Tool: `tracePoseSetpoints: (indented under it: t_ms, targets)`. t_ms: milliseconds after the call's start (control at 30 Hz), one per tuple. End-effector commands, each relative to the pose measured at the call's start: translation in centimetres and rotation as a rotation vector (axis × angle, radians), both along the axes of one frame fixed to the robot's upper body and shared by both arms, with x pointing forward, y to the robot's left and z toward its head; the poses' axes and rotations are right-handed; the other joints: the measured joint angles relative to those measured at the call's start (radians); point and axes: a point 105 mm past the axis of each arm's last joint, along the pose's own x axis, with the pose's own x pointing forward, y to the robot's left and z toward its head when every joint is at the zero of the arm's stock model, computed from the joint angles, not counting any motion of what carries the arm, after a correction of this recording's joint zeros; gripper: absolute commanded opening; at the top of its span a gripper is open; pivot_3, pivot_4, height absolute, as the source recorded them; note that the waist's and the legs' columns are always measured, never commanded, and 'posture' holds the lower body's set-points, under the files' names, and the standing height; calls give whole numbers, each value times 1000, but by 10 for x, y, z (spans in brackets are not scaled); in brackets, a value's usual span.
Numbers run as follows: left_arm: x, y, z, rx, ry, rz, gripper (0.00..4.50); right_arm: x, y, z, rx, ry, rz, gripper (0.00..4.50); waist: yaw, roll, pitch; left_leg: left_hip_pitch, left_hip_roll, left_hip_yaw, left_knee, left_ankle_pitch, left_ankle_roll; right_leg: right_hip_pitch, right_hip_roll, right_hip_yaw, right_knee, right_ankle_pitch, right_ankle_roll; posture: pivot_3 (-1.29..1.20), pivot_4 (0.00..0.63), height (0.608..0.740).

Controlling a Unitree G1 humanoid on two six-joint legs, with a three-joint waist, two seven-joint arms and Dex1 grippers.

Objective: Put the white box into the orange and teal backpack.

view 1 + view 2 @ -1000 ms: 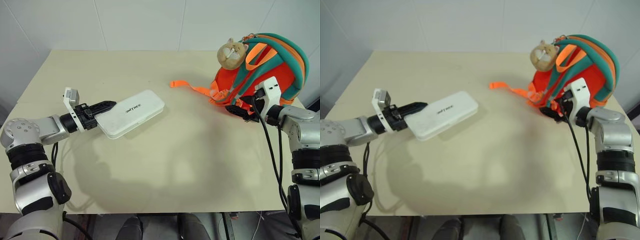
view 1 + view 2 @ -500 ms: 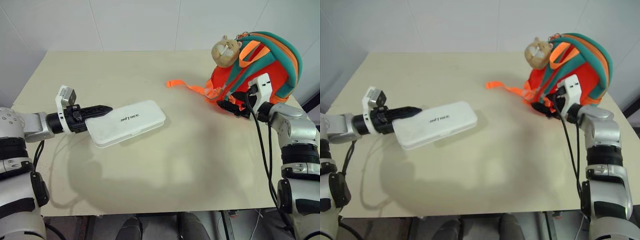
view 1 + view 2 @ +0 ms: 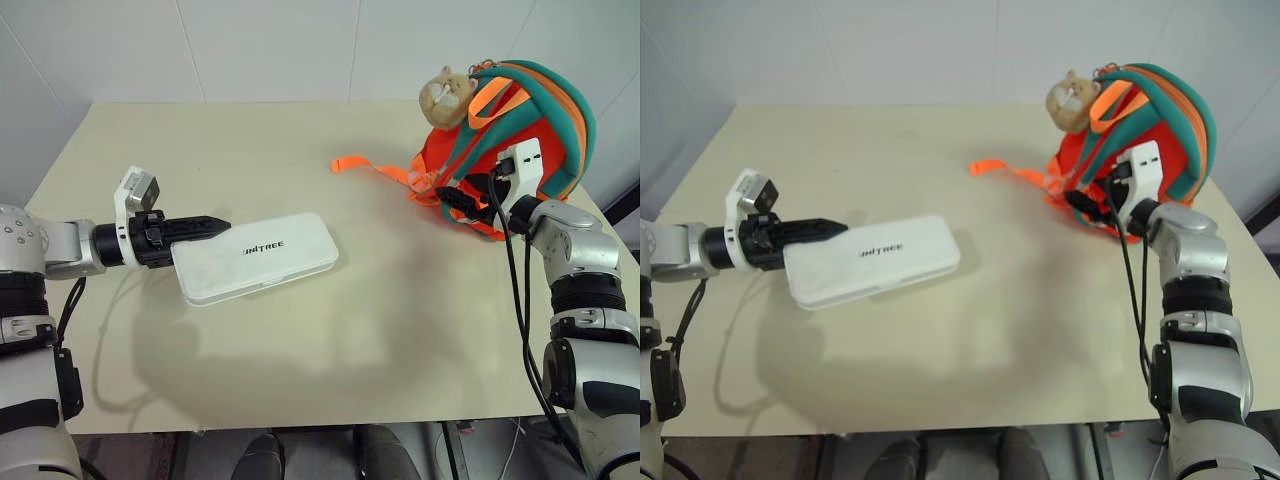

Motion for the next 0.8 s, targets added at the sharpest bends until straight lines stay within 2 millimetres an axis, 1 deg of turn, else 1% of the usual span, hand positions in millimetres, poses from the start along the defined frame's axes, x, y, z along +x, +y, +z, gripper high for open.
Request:
tracePoseSetpoints:
  t_ms: [33,67,167,267,333,600,800]
  targets:
    - [-6,3,14,-7,-56,-8,1356,-3,-17,20,49,-81,-92,4489,0,0,0,0,0,0,0,0,0,0,0,0,0,0,0,0,150,740]
    - [-7,4,14,-8,-56,-7,1356,-3,-17,20,71,-82,-93,4489,1,0,0,0,0,0,0,0,0,0,0,0,0,0,0,0,150,740]
    - [-6,4,14,-10,-57,-4,1356,-3,-4,20,102,-83,-37,4489,0,0,0,0,0,0,0,0,0,0,0,0,0,0,0,0,150,740]
    - [-5,3,15,-10,-58,-2,1356,2,10,32,177,-108,11,4489,-5,0,0,0,0,0,1,0,0,0,0,0,1,0,0,0,150,740]
    - [-4,2,15,-10,-59,0,1356,6,16,36,198,-108,22,4489,-6,0,0,1,0,1,1,0,0,0,0,0,2,0,0,0,150,740]
    - [-3,1,14,-9,-64,7,1356,25,44,34,214,-102,44,4489,-5,0,0,1,0,1,1,0,0,0,0,0,1,0,0,0,150,740]
    - [-6,2,12,-8,-67,9,1356,35,58,34,263,-98,30,4489,-12,0,0,1,0,1,1,0,0,0,0,0,1,0,0,0,150,740]
